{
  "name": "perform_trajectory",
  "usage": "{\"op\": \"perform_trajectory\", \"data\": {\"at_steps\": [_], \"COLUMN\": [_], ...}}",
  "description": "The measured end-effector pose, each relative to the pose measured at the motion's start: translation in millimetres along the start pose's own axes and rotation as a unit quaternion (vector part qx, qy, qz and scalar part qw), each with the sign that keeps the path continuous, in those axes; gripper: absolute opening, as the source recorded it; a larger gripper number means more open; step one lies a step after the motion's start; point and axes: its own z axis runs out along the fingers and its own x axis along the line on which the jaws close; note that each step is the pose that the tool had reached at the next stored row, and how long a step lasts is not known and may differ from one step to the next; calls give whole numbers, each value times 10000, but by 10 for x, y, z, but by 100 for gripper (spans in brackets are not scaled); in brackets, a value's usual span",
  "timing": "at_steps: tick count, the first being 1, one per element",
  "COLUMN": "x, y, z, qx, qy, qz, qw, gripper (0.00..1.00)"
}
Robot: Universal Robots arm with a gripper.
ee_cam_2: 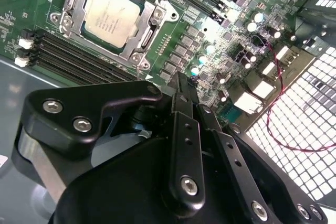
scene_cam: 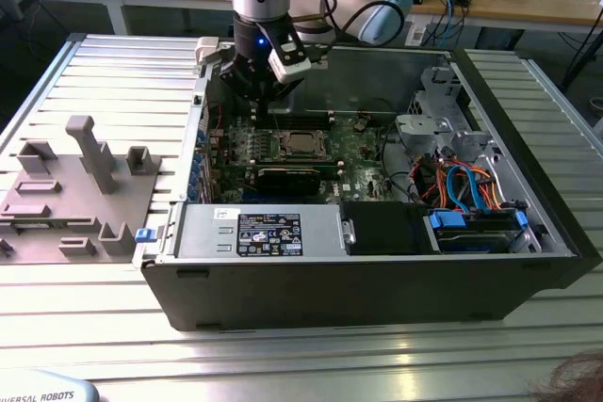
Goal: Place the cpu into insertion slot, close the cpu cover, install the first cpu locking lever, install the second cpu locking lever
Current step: 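Install the first cpu locking lever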
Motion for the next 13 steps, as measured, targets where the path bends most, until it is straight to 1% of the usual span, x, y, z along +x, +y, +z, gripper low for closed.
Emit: {"op": "perform_trajectory", "data": {"at_steps": [4,13], "x": [27,55], "y": [0,11], "z": [0,0], "qx": [0,0], "qy": [0,0], "qz": [-1,-1], "qw": [10000,10000], "gripper": [11,11]}}
